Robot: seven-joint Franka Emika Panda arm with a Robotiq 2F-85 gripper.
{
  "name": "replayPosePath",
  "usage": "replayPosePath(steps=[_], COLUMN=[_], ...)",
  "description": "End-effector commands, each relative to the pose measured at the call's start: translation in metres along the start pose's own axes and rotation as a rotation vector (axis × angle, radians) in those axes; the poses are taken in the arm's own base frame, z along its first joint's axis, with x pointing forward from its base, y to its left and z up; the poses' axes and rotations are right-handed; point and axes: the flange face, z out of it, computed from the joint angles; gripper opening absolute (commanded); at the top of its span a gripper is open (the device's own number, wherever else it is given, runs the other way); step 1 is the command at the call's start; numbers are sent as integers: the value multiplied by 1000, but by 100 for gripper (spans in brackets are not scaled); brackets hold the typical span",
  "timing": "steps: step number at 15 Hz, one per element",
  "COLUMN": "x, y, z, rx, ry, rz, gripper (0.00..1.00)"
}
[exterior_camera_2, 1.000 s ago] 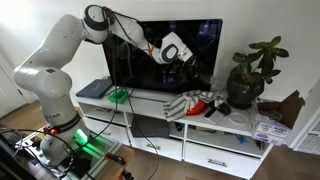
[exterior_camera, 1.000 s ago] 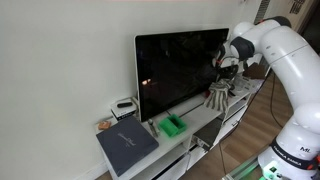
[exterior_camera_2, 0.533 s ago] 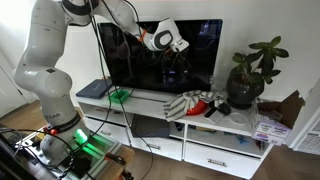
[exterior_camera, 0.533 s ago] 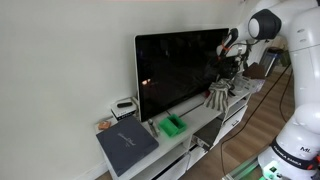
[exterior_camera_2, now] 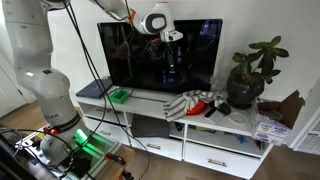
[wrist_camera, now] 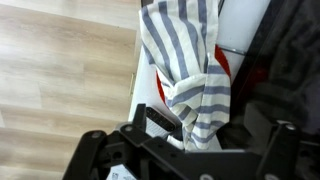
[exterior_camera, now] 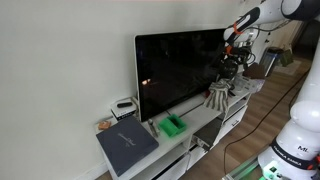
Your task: Place the striped cloth over the hat
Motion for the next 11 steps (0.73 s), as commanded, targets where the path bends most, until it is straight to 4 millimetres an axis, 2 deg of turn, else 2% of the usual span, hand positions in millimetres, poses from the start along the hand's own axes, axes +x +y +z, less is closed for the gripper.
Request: replayPosePath(steps=[1, 4, 5, 7, 11], x=[-23, -25, -21, -19, -22], y=[21, 35, 21, 25, 20], z=[-27, -36, -29, -31, -27], rx=[10, 24, -13, -11, -15], ry=[-138, -240, -180, -185, -189], rz=[-147, -275, -208, -214, -218], gripper=[100, 100, 100, 100, 100])
